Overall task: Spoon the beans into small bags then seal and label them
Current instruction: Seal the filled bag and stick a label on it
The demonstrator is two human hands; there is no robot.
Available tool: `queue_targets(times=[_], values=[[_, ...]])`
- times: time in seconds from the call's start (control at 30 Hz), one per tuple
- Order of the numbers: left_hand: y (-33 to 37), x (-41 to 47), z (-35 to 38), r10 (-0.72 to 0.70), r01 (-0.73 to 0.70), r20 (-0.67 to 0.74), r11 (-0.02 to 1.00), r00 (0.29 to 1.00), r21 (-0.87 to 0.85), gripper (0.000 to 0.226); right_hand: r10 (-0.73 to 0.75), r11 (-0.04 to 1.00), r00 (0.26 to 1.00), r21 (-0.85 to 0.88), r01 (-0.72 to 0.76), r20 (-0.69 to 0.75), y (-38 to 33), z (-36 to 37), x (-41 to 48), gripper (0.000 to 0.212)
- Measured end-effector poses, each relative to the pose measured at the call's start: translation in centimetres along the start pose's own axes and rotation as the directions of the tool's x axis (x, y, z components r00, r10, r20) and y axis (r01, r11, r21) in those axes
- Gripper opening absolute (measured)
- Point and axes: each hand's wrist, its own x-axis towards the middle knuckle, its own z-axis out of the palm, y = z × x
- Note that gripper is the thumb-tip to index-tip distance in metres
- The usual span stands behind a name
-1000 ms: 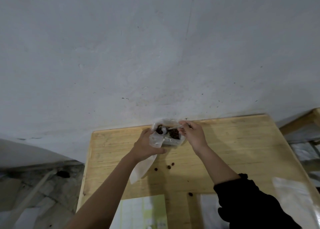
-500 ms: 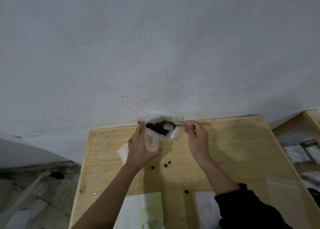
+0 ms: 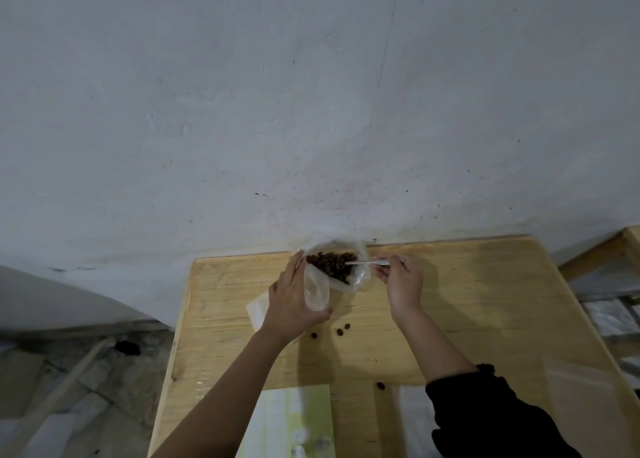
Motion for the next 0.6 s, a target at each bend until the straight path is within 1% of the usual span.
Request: queue_targets(times=[0.1,0.2,0.3,0.37,0.43,0.47,0.6], values=[[0.1,0.3,0.0,-0.039,0.039,0.004,0.999,0.999,-0.002,0.115,-0.025,0.999,0.999,0.02,0.026,-0.021,-0.7,-0.7,0.1,0.026],[0.2,0.5,0.2,-0.039,0.039,-0.012,0.999,0.999,0.007,0.109,-0.065,0.998,0.998,0.026,0.066,-0.02,-1.5,-1.1,-0.2,0.028],[0.4,0.6,0.3,-0.038,0.038,-0.015,0.999,0.999,0.003,0.107,-0.116,0.992,0.989,-0.03,0.119,0.088,-1.8,-1.2,-0.9,0.027],[0.5,0.6,0.3,-0.028,0.028,0.001,0.999,1.0,0.015,0.108,-0.168,0.977,0.968,-0.098,0.188,0.188,-1.7,-1.1,-1.3,0.028],[0.5,0.7,0.3,-0.023,0.023,-0.001,1.0,1.0,0.018,0.108,-0.228,0.953,0.945,-0.146,0.266,0.232,-1.6,-1.0,-1.7,0.029],[0.6,0.6,0.3,-0.026,0.026,-0.006,1.0,1.0,0.014,0.108,-0.259,0.942,0.94,-0.156,0.297,0.224,-1.7,-0.9,-1.8,0.03],[0.6,0.5,0.1,-0.032,0.032,-0.008,0.999,0.999,0.016,0.109,-0.37,0.916,0.923,-0.126,0.382,0.108,-2.3,-1.1,-1.9,0.027]])
